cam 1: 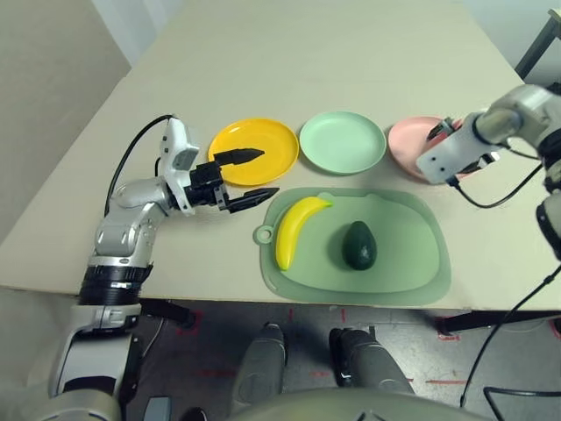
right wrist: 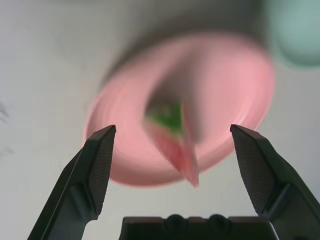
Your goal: Place the fruits into color-matched plates.
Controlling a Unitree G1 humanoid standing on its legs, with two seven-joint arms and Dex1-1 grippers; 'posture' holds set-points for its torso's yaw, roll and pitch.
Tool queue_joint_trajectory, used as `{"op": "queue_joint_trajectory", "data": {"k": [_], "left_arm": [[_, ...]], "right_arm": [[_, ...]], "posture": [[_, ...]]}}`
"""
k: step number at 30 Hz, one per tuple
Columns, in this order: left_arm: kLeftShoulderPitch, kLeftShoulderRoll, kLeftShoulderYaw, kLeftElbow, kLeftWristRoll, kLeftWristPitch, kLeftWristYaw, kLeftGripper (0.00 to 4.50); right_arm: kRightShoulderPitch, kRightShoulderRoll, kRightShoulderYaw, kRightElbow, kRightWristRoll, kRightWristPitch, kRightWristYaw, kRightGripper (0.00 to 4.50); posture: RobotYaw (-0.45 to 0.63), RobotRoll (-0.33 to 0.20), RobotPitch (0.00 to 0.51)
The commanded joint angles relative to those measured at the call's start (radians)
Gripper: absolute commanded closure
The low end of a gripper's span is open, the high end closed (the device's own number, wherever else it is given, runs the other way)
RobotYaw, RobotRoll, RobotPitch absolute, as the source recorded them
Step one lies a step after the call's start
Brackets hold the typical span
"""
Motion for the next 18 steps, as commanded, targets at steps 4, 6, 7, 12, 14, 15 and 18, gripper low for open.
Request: {"op": "queue_joint_trajectory", "data": {"k": [4, 6, 7, 12, 14, 15, 18], "left_arm": [[0.011, 0.037, -0.024, 0.025, -0.025, -0.056, -0.217, 0.00], [0.008, 0.041, -0.020, 0.035, -0.034, -0.052, -0.251, 0.00], [0.007, 0.048, -0.025, 0.041, -0.037, -0.054, -0.261, 0.00], [-0.003, 0.058, -0.036, 0.066, -0.034, -0.069, -0.268, 0.00], [-0.005, 0.056, -0.033, 0.071, -0.034, -0.069, -0.268, 0.00], [-0.003, 0.054, -0.033, 0.069, -0.033, -0.069, -0.268, 0.00], [0.001, 0.054, -0.036, 0.064, -0.016, -0.067, -0.261, 0.00]], "right_arm": [[0.190, -0.090, 0.070, -0.593, 0.570, 0.260, 0.330, 0.02], [0.227, -0.136, 0.105, -0.729, 0.617, 0.264, 0.330, 0.02], [0.238, -0.146, 0.112, -0.764, 0.605, 0.227, 0.330, 0.02], [0.269, -0.181, 0.177, -0.916, 0.624, 0.123, 0.330, 0.02], [0.279, -0.190, 0.192, -0.981, 0.658, 0.153, 0.330, 0.02], [0.284, -0.191, 0.197, -1.011, 0.675, 0.171, 0.330, 0.02], [0.294, -0.192, 0.206, -1.072, 0.724, 0.228, 0.330, 0.02]], "posture": [[0.10, 0.000, 0.158], [0.09, 0.000, 0.161], [0.09, 0.000, 0.162], [0.09, 0.000, 0.164], [0.09, 0.000, 0.164], [0.09, 0.000, 0.164], [0.11, 0.000, 0.169]]}}
